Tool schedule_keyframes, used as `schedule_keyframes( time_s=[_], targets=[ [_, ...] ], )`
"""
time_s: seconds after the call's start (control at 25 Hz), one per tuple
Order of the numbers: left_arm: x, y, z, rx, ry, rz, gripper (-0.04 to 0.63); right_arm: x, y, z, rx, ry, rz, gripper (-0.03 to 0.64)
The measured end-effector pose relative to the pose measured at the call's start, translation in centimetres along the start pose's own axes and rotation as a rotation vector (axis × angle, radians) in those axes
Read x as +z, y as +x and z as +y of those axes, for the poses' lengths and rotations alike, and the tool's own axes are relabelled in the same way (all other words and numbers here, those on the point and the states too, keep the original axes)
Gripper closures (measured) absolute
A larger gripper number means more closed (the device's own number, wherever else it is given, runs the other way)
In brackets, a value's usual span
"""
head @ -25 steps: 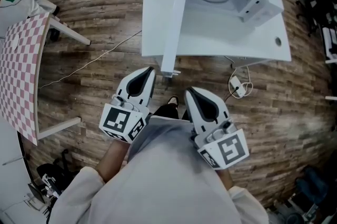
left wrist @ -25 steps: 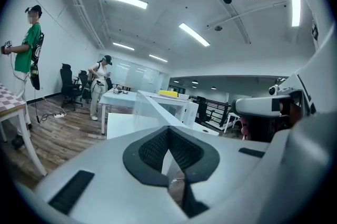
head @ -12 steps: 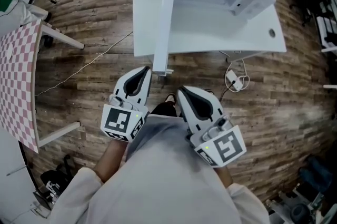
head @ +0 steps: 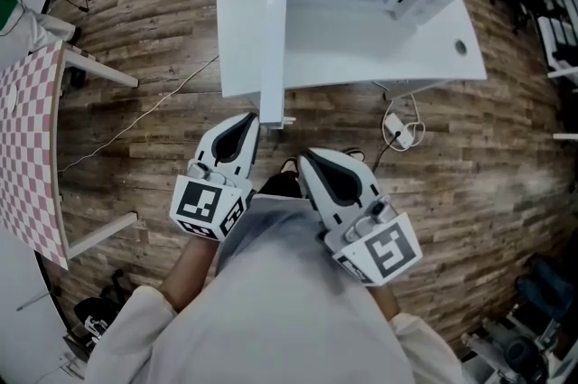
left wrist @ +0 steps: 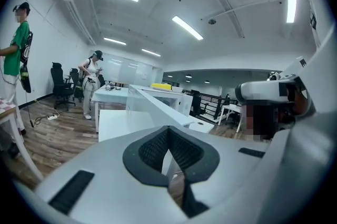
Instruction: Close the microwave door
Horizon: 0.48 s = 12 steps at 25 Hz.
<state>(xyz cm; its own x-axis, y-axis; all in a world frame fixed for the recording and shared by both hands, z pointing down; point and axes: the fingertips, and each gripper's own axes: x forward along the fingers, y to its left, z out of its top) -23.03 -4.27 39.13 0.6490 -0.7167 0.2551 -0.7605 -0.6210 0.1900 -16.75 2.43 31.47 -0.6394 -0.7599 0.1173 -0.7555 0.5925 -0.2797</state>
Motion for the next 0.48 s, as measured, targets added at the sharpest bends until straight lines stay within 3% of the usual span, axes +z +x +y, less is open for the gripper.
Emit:
schedule_keyframes(
  time_s=[0.48],
  targets=[
    [0.0,1.7,-2.1,-0.042,0.004,0.023,0.575,0.1,-0.6,-1.4,-0.009,0.023,0.002,0.594]
  ],
)
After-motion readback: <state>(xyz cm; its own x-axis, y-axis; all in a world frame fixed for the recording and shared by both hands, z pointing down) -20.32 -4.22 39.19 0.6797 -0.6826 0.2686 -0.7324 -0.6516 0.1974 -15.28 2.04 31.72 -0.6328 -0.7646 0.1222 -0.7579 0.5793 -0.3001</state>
